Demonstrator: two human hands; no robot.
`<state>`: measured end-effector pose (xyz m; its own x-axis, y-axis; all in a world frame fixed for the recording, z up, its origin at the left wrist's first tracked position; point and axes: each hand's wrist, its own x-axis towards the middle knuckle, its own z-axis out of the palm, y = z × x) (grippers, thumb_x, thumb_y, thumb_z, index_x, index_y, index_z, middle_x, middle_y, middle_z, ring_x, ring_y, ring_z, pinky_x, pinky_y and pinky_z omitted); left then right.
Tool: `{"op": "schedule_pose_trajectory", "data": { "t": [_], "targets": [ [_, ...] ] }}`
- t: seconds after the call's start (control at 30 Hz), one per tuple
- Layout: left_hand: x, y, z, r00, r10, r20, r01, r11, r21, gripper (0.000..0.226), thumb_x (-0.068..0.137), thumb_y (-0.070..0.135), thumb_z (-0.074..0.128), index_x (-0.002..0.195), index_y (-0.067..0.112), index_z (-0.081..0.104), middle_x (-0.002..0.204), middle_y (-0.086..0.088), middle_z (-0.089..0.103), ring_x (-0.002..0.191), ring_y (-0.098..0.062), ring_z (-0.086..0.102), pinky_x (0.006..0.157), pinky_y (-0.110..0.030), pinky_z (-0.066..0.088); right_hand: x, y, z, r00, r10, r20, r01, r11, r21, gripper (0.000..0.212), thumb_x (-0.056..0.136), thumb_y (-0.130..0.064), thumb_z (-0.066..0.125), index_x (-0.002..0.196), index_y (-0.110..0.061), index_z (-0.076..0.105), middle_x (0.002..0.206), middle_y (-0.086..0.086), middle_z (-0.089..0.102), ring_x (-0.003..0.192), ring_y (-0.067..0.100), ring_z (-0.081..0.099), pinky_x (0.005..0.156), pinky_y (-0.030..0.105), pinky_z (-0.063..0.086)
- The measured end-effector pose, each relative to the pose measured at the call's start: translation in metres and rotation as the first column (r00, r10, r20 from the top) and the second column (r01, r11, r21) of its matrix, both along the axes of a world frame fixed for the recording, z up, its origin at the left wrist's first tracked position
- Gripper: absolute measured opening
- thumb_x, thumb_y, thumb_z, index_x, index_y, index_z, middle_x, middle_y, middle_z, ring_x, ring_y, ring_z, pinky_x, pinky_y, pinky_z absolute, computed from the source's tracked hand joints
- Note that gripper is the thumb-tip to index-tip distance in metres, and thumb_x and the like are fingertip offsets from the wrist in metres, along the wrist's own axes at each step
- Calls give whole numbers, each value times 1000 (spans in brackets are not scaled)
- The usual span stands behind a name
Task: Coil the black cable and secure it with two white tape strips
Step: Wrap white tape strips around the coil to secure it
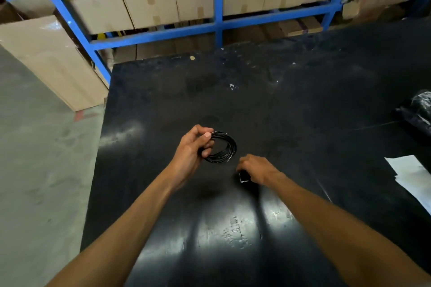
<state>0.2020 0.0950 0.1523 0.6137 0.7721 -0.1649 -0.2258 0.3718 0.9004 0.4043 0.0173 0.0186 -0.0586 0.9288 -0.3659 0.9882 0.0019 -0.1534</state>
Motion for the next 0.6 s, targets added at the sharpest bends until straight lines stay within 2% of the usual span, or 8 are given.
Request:
{"op": "schedule_pose_trajectory", "data": {
  "t": [0.13, 0.23, 0.4, 0.5, 0.6],
  "targets": [
    [5, 5, -11, 1000, -4, 6, 4, 1000, -28, 17, 93, -2, 46, 83, 10, 52, 76, -1, 41, 56, -3, 41, 46, -12, 33, 4, 7, -7, 983, 168, 69, -162, 983, -81, 38, 83, 1, 60, 115, -18, 67, 123, 3, 62, 118, 28, 54, 83, 37, 48],
    [6, 7, -20, 1000, -5, 3, 5, 999, -51, 13, 90, 0, 48, 83, 10, 52, 76, -1, 41, 56, -3, 41, 45, -12, 33, 8, 8, -10, 972, 227, 68, -220, 971, -95, 36, 85, 1, 56, 115, -15, 66, 123, 1, 62, 117, 25, 53, 83, 37, 47],
    [3, 6, -38, 999, -15, -47, 12, 997, -76, 13, 91, 1, 47, 85, 10, 54, 76, -1, 41, 56, -3, 41, 47, -12, 34, 5, 13, -16, 974, 226, -6, -226, 970, -92, 25, 86, -13, 63, 110, -15, 69, 118, 2, 66, 119, 22, 55, 87, 35, 50],
    [2, 5, -44, 998, -21, -52, 15, 995, -103, 6, 87, 5, 51, 85, 10, 54, 72, 1, 42, 56, -4, 39, 47, -12, 34, -7, 15, -17, 976, 211, -45, -214, 972, -98, 23, 89, -16, 64, 112, -13, 66, 121, 6, 64, 119, 24, 55, 91, 37, 49],
    [1, 5, -47, 998, -30, -54, 23, 992, -120, 5, 86, 7, 52, 85, 10, 55, 68, 4, 46, 56, -5, 38, 48, -12, 34, -20, 18, -19, 979, 194, -63, -200, 974, -108, 22, 92, -16, 62, 113, -10, 63, 121, 12, 63, 113, 30, 59, 88, 38, 46]
  ]
}}
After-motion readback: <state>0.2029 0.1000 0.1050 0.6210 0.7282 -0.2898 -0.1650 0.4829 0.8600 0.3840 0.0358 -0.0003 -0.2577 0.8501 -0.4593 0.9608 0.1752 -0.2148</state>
